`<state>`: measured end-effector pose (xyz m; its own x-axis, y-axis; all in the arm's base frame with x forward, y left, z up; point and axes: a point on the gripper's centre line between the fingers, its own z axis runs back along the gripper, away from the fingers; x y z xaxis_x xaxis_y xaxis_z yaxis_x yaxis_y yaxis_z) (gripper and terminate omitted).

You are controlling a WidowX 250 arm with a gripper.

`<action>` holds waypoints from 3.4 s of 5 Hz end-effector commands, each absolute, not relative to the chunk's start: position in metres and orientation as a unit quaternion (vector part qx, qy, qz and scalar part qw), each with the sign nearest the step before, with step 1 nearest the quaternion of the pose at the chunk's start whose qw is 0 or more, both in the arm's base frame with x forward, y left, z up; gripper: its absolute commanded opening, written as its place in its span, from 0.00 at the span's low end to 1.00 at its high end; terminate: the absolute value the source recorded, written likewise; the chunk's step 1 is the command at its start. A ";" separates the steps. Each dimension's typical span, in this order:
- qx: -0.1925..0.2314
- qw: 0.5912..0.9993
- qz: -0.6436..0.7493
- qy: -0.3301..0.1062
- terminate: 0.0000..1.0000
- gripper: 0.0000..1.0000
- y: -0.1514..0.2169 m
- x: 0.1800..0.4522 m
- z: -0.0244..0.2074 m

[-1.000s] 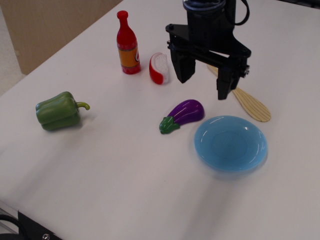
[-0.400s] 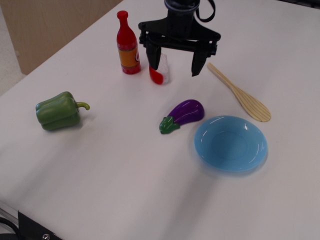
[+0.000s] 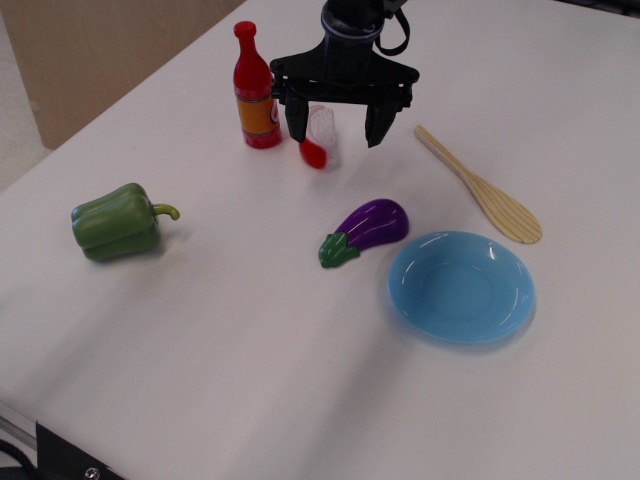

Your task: Put sushi on plate

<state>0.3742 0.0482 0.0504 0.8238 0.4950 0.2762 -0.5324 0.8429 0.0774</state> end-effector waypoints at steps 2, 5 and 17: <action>0.063 0.943 0.295 -0.144 0.00 1.00 0.057 0.407 0.056; 0.068 0.946 0.293 -0.119 0.00 1.00 0.052 0.404 0.040; 0.037 0.969 0.184 -0.159 0.00 0.00 -0.010 0.339 0.066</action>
